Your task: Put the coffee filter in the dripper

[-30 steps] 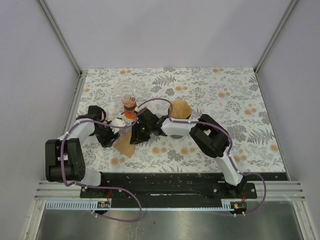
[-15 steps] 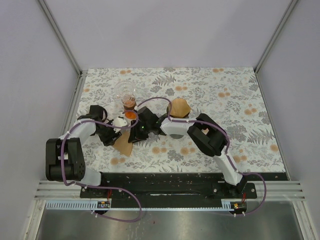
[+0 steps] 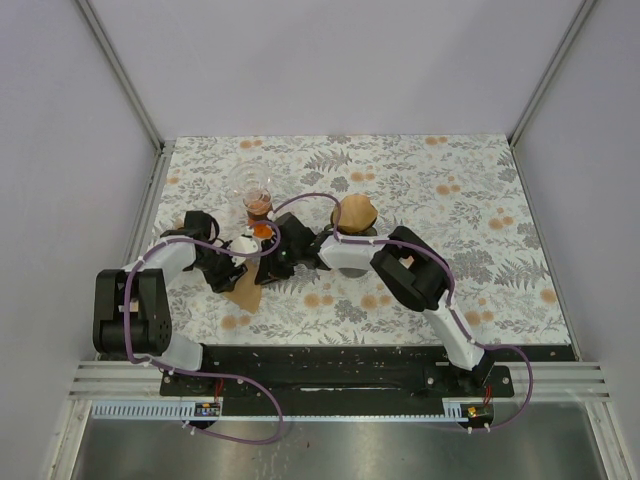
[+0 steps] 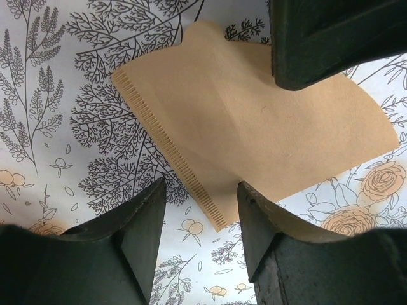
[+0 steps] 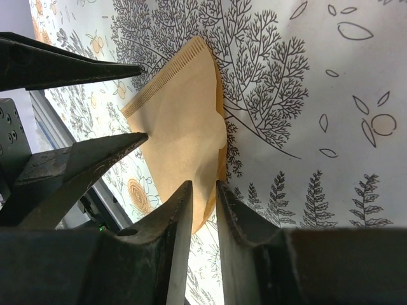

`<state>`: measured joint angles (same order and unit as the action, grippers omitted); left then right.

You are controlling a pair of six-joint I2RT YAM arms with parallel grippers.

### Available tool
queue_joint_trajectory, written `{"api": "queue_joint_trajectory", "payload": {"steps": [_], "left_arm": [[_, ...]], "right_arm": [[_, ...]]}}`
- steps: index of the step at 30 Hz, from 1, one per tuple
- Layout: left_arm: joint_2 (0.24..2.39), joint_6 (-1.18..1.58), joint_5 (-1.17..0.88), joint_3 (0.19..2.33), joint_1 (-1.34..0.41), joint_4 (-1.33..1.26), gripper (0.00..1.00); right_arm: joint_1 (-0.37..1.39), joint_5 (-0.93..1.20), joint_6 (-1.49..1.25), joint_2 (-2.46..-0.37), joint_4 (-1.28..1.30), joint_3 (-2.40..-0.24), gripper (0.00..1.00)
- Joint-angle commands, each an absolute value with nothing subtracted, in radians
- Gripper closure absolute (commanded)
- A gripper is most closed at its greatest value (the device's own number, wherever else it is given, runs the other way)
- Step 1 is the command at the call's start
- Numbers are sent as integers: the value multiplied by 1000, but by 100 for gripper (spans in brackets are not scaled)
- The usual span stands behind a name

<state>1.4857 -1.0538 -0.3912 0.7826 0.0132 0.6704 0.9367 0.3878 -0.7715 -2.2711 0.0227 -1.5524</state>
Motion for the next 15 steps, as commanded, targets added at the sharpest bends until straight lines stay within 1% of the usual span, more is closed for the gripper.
{"api": "queue_joint_trajectory", "payload": {"steps": [1,4,8,11,15], "left_arm": [[1496,-1066,-445,781,5,660,48],[1497,-1065,-448,781,5,660,48],[1493,-1057,-445,788,6,664,48],[1470,-1046,-466,828,9,719,48],[1401,-991,-477,912,14,811,44]], "right_arm": [[934,393,-779,-2289,11,-1591,71],[934,400,-782,-2293,11,-1591,78],[934,399,-775,-2284,11,-1585,100],[934,384,-758,-2260,9,-1566,100],[937,353,-709,-2212,26,-1542,100]]}}
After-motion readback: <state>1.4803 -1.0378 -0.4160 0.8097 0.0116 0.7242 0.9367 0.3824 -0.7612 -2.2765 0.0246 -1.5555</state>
